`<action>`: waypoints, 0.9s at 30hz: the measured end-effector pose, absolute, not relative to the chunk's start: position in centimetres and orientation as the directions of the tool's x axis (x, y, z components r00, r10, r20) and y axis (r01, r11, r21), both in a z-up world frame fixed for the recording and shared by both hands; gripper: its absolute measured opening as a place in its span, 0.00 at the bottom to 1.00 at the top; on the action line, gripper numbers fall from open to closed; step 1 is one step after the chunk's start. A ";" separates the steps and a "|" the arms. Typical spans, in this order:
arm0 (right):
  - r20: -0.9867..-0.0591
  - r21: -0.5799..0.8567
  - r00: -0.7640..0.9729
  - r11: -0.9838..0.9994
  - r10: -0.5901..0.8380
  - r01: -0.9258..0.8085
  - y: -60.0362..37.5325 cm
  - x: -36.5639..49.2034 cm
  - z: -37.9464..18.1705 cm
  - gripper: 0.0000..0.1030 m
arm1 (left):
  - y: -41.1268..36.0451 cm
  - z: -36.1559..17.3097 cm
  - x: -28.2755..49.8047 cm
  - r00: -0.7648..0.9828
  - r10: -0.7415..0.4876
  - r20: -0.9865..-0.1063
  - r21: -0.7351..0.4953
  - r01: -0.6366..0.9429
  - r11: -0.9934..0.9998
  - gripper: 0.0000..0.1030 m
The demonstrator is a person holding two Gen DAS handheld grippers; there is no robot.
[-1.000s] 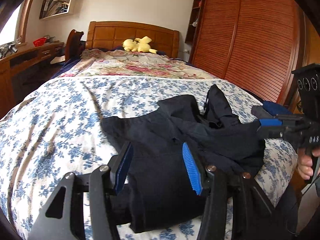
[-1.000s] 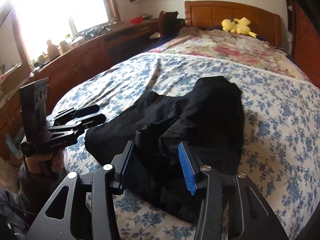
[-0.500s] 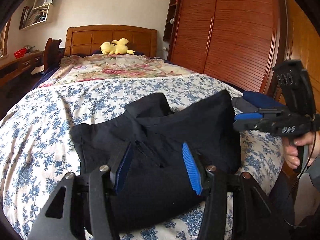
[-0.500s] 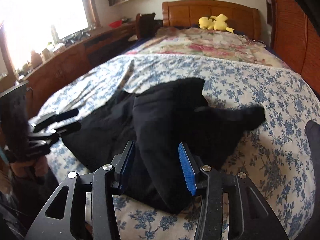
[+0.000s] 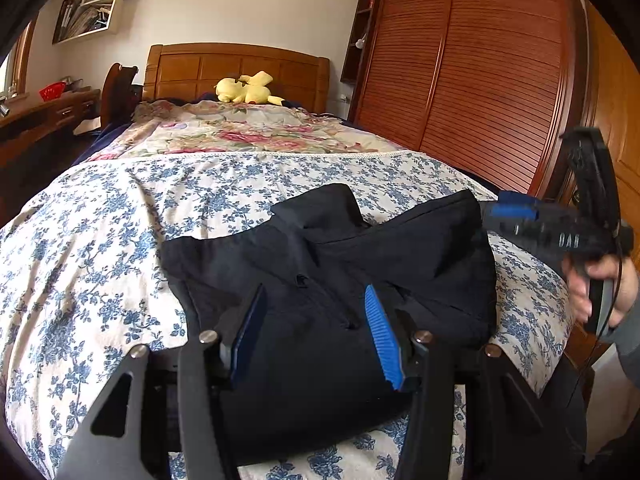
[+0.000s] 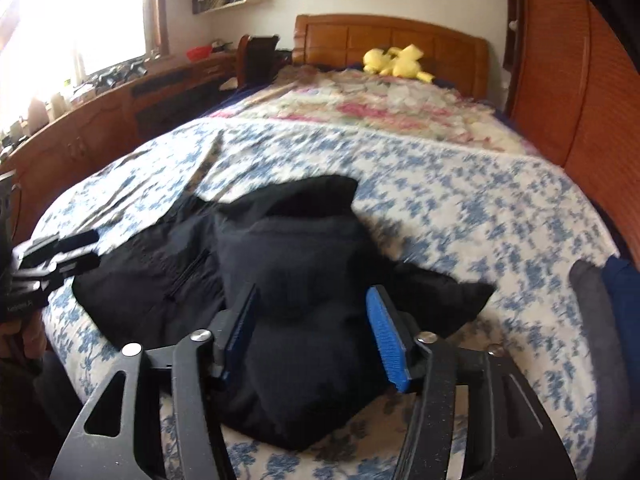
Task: Fold large clothes
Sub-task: 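Fold the gripped coat edge over the bundle with the right tool and open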
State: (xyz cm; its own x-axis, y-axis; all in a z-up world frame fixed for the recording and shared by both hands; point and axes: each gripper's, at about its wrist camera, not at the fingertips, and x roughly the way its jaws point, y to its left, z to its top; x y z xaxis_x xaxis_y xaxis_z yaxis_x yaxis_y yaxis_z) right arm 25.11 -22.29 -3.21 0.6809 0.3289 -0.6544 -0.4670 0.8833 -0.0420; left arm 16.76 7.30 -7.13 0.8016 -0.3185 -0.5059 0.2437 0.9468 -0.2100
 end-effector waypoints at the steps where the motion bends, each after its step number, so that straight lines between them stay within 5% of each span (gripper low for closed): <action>1: -0.645 -0.045 0.691 0.886 0.327 -0.462 -22.4 25.5 -2.6 0.67 | 7.2 -7.1 16.8 0.801 -0.319 -0.506 -0.209 0.245 0.947 0.49; 3: -0.651 -0.041 0.678 0.876 0.342 -0.481 -22.4 26.9 -1.8 0.73 | 7.1 -7.1 16.8 0.800 -0.318 -0.508 -0.206 0.246 0.947 0.49; 9: -0.782 -0.021 0.533 0.840 0.325 -0.543 -20.6 31.6 -3.7 0.72 | 7.3 -7.2 16.8 0.799 -0.312 -0.514 -0.203 0.240 0.949 0.49; 10: -0.800 -0.014 0.508 0.835 0.320 -0.549 -20.4 32.0 -4.3 0.62 | 7.4 -7.2 16.7 0.799 -0.310 -0.514 -0.204 0.238 0.950 0.49; 11: -0.819 -0.001 0.474 0.826 0.322 -0.563 -20.2 32.3 -4.9 0.37 | 7.5 -7.2 16.6 0.800 -0.309 -0.515 -0.203 0.236 0.950 0.49; 13: -0.827 0.002 0.455 0.810 0.331 -0.586 -19.8 32.2 -5.5 0.08 | 7.9 -7.3 16.2 0.801 -0.300 -0.519 -0.204 0.225 0.953 0.49; 27: -0.699 0.039 0.372 0.552 0.611 -0.833 -2.5 25.9 -0.7 0.05 | 12.9 -9.8 8.0 0.792 -0.139 -0.595 -0.192 0.028 0.981 0.49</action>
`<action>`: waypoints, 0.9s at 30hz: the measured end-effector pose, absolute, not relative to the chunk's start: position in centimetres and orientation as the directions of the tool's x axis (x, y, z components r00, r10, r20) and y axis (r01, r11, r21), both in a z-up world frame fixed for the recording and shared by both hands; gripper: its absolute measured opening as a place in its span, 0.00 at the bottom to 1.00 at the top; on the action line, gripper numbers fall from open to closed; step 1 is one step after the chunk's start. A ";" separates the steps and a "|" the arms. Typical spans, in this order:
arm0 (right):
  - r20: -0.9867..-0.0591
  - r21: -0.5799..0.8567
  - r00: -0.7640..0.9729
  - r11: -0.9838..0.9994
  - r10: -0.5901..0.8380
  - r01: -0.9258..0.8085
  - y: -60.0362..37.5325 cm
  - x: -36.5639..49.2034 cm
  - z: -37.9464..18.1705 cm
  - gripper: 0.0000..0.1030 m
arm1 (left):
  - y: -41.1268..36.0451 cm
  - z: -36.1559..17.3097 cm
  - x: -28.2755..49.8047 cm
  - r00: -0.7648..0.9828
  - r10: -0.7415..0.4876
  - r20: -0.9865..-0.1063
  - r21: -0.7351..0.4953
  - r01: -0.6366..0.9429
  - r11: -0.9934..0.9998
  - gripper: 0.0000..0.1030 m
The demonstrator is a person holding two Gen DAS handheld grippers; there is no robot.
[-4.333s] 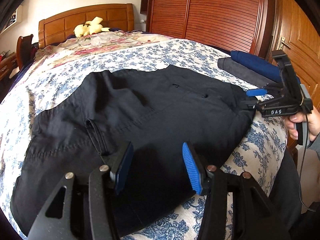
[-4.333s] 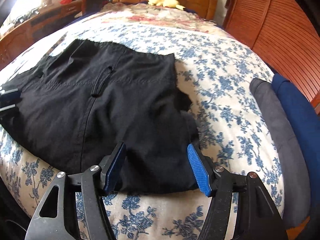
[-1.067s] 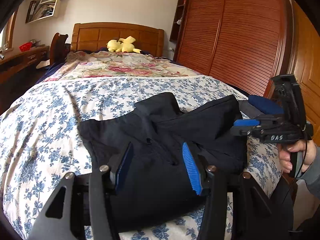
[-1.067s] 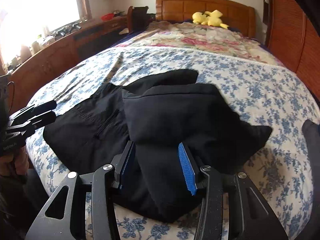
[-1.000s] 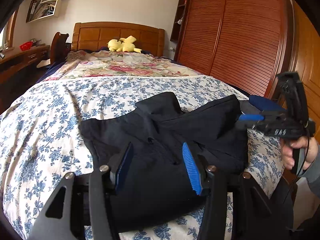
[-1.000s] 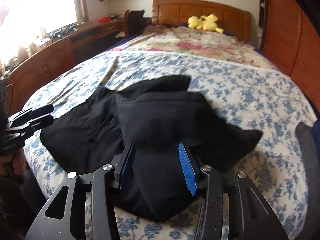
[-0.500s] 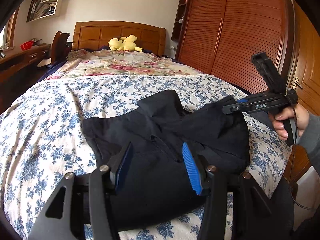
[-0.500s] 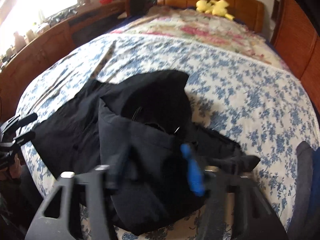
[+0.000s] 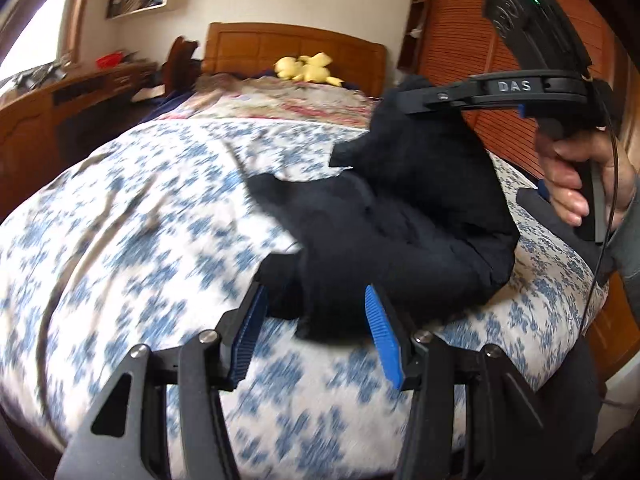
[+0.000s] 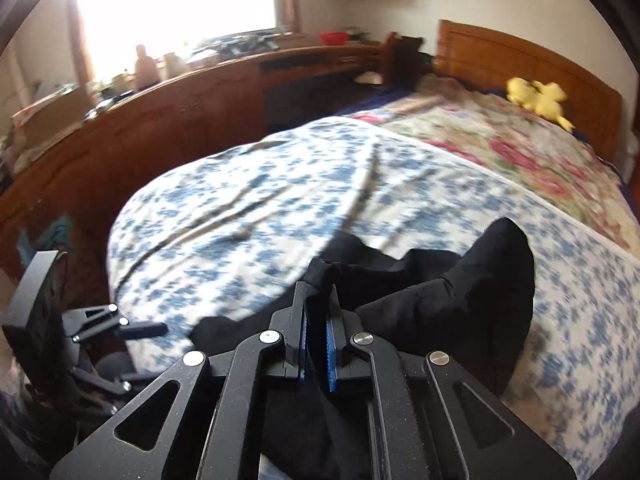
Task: Fold large clothes
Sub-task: 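Fold the gripped coat edge over the bundle with the right tool and open, then close the left tool on the edge of the coat bundle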
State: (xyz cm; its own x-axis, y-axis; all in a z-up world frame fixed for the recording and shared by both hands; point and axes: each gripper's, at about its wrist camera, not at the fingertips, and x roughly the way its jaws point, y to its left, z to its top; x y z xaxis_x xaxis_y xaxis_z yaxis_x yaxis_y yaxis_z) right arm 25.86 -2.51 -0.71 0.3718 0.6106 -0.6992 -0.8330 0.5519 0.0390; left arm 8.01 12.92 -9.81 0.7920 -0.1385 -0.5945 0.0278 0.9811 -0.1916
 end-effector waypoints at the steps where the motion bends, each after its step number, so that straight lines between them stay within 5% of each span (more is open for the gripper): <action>1: -0.703 0.044 0.353 0.533 0.618 -0.845 -1.4 25.4 -1.3 0.04 | 13.2 -9.8 7.4 0.792 -0.126 -0.597 -0.188 0.015 0.982 0.49; 9: -0.743 0.121 0.270 0.520 0.613 -0.845 0.3 23.3 -5.8 0.09 | 14.6 -9.4 6.0 0.785 -0.100 -0.611 -0.178 -0.013 0.984 0.49; 14: -0.653 0.129 0.348 0.551 0.673 -0.824 -3.5 23.0 -0.4 0.46 | 13.5 -8.2 6.8 0.792 -0.107 -0.600 -0.170 0.005 0.985 0.49; 20: -0.579 0.074 0.468 0.614 0.668 -0.786 -9.4 22.7 3.8 0.48 | 11.4 -6.1 8.7 0.805 -0.134 -0.579 -0.162 0.048 0.986 0.49; 27: -0.620 0.016 0.570 0.735 0.539 -0.678 -15.7 24.8 -0.1 0.49 | 9.0 -3.4 11.9 0.806 -0.167 -0.568 -0.143 0.104 0.984 0.49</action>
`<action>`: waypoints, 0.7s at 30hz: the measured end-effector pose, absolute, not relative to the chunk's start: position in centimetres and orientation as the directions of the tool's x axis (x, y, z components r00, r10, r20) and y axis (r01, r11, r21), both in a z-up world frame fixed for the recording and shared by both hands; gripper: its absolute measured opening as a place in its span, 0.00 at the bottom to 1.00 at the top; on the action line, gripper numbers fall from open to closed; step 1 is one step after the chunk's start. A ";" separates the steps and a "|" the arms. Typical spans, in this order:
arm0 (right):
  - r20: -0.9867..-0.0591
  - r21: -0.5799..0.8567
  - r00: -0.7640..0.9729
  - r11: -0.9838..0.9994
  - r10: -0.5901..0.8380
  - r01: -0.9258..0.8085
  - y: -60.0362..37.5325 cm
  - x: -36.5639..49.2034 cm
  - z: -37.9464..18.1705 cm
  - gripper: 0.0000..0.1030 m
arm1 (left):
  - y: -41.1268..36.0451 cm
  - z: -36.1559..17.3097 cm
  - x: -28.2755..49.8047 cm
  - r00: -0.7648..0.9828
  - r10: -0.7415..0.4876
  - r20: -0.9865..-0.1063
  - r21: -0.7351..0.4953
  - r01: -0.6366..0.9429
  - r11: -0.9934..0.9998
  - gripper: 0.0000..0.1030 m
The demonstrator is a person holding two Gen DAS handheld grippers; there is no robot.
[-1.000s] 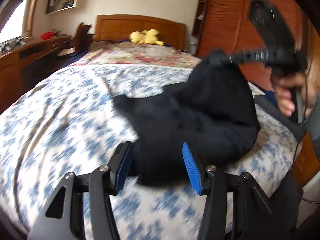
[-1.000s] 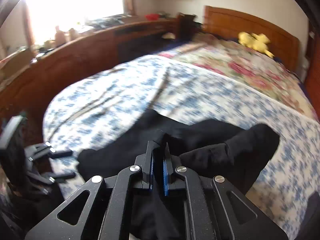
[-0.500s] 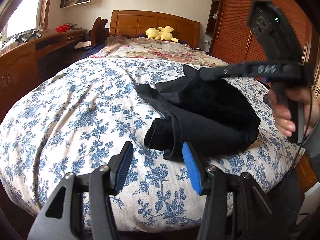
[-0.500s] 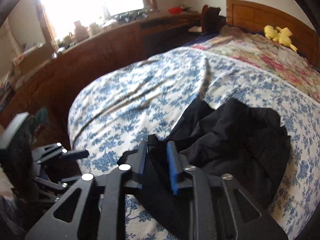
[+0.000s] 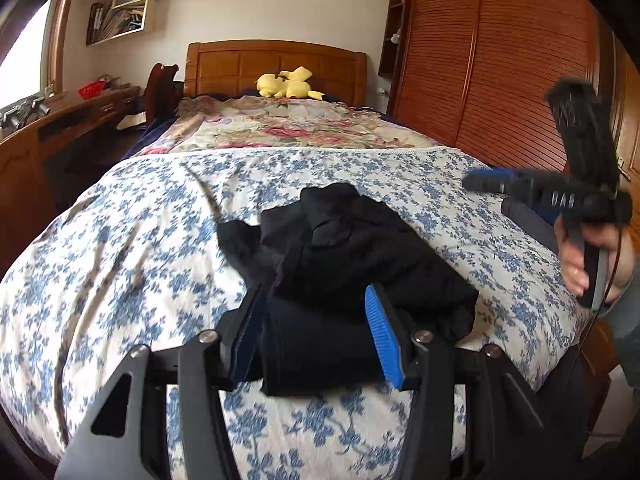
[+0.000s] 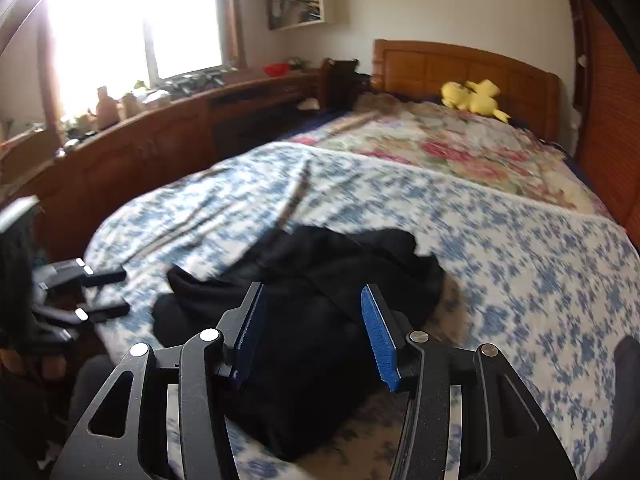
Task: Fold large clothes
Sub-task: 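Close the left tool on the edge of the coat bundle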
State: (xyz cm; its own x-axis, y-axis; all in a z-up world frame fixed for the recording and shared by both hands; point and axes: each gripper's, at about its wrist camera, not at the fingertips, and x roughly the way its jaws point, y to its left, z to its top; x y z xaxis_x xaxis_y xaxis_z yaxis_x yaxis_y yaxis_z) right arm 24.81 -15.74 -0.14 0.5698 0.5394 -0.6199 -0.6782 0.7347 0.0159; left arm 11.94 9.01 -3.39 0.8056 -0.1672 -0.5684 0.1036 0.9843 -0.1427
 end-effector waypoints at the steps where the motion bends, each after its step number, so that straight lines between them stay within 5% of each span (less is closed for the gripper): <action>1: -0.629 0.016 0.573 0.746 0.525 -0.666 -16.5 25.1 -0.9 0.49 | 8.9 -3.2 12.7 0.802 -0.173 -0.572 -0.146 0.107 0.983 0.49; 12: -0.691 0.057 0.547 0.790 0.473 -0.610 -20.3 25.5 -6.1 0.49 | 9.6 -5.5 18.1 0.742 -0.165 -0.650 -0.127 0.109 0.986 0.48; 17: -0.699 0.075 0.524 0.778 0.487 -0.623 -19.9 25.4 -7.1 0.48 | 8.7 -6.6 17.9 0.709 -0.189 -0.679 -0.095 0.170 0.981 0.09; 21: -0.698 0.087 0.512 0.769 0.500 -0.633 -19.0 25.3 -7.1 0.48 | 7.9 -5.4 16.0 0.735 -0.181 -0.654 -0.050 0.198 0.979 0.04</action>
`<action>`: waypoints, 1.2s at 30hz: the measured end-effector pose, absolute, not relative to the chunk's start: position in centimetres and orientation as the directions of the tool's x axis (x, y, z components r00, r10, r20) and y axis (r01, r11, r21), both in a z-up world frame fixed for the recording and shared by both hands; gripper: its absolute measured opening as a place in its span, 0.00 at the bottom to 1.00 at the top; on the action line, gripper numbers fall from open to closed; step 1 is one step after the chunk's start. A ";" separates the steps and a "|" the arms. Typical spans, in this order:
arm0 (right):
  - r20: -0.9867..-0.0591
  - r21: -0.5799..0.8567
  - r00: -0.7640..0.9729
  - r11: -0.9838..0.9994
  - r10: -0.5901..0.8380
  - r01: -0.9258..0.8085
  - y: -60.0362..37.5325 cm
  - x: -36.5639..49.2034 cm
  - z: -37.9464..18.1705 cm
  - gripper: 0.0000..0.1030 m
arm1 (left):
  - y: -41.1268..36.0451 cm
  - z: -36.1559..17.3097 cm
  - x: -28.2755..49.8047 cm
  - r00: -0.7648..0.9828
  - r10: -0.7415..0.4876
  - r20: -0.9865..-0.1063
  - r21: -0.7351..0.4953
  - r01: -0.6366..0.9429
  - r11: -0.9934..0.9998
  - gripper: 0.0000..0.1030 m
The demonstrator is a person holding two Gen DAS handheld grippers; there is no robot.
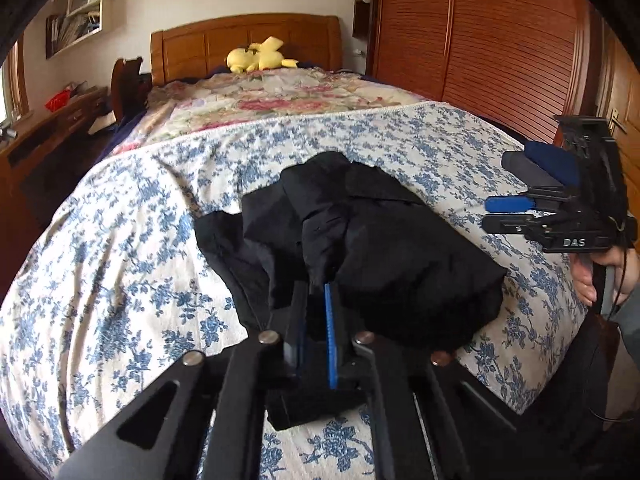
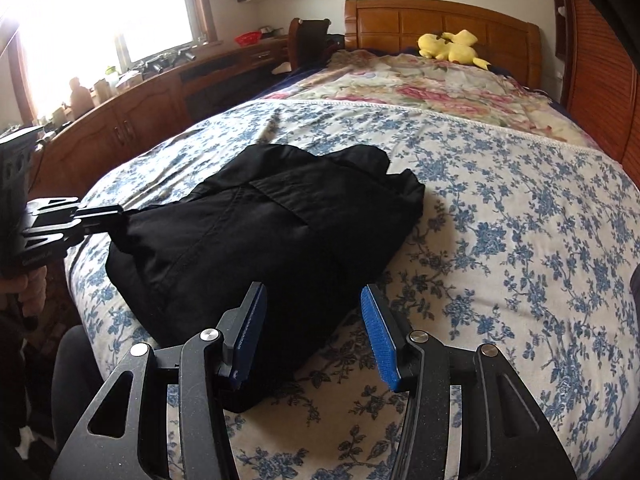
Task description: Fold large clothes
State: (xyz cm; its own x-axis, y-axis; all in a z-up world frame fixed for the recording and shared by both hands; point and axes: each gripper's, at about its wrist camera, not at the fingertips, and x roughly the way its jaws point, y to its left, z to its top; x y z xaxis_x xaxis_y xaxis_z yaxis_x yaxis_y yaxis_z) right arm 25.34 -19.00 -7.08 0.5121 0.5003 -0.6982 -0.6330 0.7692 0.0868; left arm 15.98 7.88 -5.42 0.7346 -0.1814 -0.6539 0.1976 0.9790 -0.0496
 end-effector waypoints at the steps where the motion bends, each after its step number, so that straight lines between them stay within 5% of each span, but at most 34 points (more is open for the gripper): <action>1: -0.697 0.088 0.510 0.766 0.504 -0.637 -18.6 25.3 -7.0 0.48 | 7.9 -4.7 15.2 0.752 -0.176 -0.635 -0.047 0.190 0.981 0.04; 6: -0.670 0.104 0.499 0.734 0.550 -0.671 -16.2 25.0 -5.9 0.48 | 9.5 -2.7 11.2 0.804 -0.145 -0.577 -0.060 0.135 0.989 0.04; 14: -0.673 0.136 0.398 0.633 0.624 -0.762 -10.9 23.2 -6.2 0.48 | 12.2 -8.2 8.0 0.749 -0.093 -0.656 -0.088 0.046 0.995 0.04; 23: -0.760 0.112 0.340 0.628 0.553 -0.770 -9.7 21.9 -13.2 0.49 | 11.6 -10.9 8.6 0.720 -0.081 -0.690 -0.081 0.034 0.996 0.04; 36: -0.735 0.089 0.402 0.665 0.546 -0.741 -11.9 21.6 -10.5 0.49 | 11.2 -10.0 8.4 0.722 -0.045 -0.691 -0.050 0.013 0.999 0.08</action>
State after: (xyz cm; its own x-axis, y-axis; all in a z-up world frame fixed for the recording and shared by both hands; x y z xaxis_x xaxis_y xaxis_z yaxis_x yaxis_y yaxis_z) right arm 21.64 -11.93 -10.49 0.4023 0.5459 -0.7349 -0.7411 0.6655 0.0886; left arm 8.44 11.21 -10.03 0.7218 -0.0445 -0.6906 0.0134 0.9986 -0.0504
